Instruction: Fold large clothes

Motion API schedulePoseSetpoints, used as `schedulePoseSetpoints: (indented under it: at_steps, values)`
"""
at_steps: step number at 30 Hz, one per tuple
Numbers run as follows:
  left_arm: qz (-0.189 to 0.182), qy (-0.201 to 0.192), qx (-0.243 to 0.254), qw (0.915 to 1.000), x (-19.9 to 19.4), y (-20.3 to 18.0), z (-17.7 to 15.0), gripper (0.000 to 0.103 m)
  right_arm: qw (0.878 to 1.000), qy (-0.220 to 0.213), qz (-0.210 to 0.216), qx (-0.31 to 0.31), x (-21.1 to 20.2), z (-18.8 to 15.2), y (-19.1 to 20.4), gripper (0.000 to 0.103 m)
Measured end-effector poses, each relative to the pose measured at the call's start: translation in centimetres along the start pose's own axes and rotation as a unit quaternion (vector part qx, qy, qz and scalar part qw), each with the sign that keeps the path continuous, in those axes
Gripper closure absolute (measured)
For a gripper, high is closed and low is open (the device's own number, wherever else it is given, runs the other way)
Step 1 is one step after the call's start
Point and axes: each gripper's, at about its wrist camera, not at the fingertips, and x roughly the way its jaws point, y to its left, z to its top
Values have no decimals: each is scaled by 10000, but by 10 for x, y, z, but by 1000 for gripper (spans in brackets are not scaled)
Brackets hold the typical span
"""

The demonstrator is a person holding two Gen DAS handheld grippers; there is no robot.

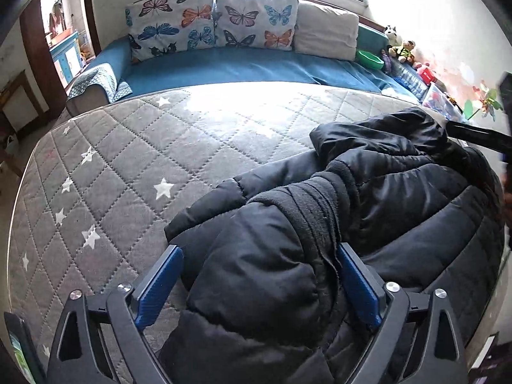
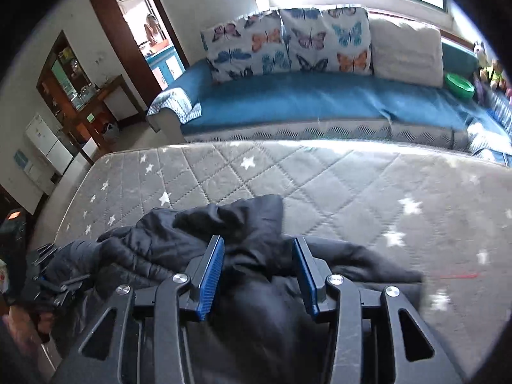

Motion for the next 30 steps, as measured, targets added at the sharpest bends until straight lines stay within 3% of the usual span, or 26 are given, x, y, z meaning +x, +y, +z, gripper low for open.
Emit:
schedulePoseSetpoints:
  at_steps: [7,16,25,30]
  values:
    - [143,-62,15,9999,-2,-3,-2,0,9995,121,-298,-80,-46,-29,-14,55]
    - [316,-106,19,9994,-2,-3,-2,0,9959,605,-658,103,9,-31,-26,55]
    - [192,-77,-155,9997,5,2,-4,0,9950,601,-799,49,19,-35,-27,54]
    - [260,-79,-123,9996,5,-1,-3,0,9926,439,-1106,-254,8,-31,-10,55]
